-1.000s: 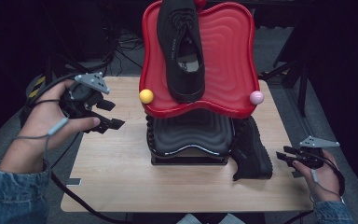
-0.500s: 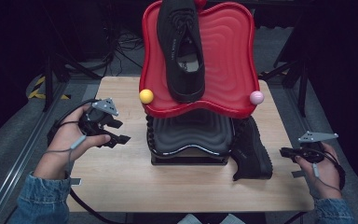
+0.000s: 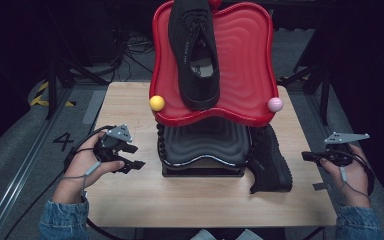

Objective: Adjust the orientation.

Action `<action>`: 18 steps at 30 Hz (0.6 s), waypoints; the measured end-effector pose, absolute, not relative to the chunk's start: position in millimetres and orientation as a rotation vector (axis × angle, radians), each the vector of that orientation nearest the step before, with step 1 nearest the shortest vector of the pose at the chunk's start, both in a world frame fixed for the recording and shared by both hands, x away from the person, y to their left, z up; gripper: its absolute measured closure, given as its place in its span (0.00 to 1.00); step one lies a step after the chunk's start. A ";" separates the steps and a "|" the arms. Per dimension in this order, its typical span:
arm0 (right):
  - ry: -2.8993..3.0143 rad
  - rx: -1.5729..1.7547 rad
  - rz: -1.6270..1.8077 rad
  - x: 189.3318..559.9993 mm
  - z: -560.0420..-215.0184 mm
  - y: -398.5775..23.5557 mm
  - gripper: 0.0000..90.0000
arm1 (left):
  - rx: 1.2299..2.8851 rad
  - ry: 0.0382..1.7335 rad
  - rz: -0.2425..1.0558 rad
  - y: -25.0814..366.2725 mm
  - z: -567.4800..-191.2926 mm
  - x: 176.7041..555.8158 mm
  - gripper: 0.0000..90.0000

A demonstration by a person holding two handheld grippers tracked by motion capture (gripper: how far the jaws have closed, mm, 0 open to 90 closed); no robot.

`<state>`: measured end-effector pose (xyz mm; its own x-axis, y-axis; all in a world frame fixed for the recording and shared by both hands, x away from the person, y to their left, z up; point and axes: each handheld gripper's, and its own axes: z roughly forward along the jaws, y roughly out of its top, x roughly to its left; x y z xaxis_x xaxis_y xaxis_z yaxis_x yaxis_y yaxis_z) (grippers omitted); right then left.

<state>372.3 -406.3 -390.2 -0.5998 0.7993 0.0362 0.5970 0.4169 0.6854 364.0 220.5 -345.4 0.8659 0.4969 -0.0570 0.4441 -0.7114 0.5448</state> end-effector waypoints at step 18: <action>2.457 1.108 0.899 354.2 -379.3 -392.1 1.00 | 2.412 0.833 0.094 232.4 -385.6 370.4 0.43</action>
<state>354.2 -392.1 -379.3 -0.6578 0.7530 -0.0144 0.5660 0.5068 0.6503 370.4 232.4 -385.6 0.8024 0.5852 -0.1170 0.5443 -0.6372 0.5457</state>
